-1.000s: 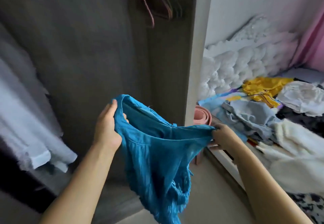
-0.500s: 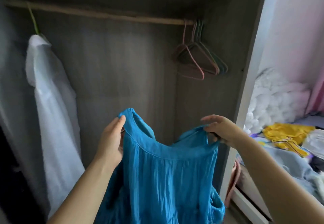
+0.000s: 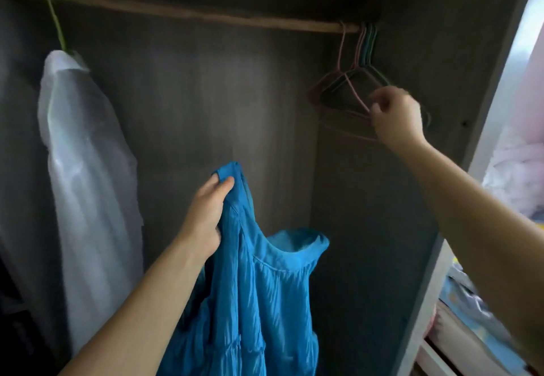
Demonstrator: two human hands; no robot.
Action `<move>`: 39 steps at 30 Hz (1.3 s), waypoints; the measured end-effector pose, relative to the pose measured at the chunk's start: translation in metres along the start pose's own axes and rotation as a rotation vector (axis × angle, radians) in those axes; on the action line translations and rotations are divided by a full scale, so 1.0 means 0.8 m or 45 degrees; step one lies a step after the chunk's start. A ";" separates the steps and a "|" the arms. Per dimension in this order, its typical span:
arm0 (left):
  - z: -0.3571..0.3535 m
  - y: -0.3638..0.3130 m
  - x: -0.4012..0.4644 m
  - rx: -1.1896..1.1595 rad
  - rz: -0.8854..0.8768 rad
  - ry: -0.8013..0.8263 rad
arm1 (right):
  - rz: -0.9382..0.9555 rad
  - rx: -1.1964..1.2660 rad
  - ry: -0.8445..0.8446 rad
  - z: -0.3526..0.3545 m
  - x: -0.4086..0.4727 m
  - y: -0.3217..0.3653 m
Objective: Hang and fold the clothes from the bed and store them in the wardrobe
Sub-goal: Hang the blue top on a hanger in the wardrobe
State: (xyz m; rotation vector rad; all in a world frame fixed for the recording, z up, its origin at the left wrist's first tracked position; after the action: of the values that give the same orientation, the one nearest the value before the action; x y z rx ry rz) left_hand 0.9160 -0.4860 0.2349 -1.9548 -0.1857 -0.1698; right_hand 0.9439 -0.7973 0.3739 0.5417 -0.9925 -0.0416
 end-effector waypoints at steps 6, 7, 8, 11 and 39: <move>0.017 -0.002 0.044 0.036 0.001 -0.077 | -0.301 -0.084 0.414 -0.085 0.089 -0.045; 0.020 -0.003 0.051 0.044 -0.012 -0.094 | -0.358 0.027 0.419 -0.096 0.094 -0.053; 0.022 -0.005 0.055 0.049 -0.019 -0.105 | -0.368 0.084 0.384 -0.103 0.096 -0.058; 0.031 -0.001 0.067 0.066 -0.023 -0.154 | -0.298 0.157 0.193 -0.120 0.097 -0.071; 0.146 0.047 -0.028 -0.002 0.526 -0.400 | -0.909 1.744 0.748 -0.171 -0.294 0.043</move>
State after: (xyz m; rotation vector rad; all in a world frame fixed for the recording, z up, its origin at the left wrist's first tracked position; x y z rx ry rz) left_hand 0.9057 -0.3933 0.1522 -1.9687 0.0168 0.4088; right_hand 0.9154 -0.6462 0.1470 2.0104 -0.0674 0.1722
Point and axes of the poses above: each hand's wrist, its own x-axis towards the middle knuckle, its own z-axis out of the back of the hand, y = z × x, the point moved 4 cm from there along x, towards the middle knuckle, and after that the axes turned 3 degrees about -x, right-handed, at the moved point
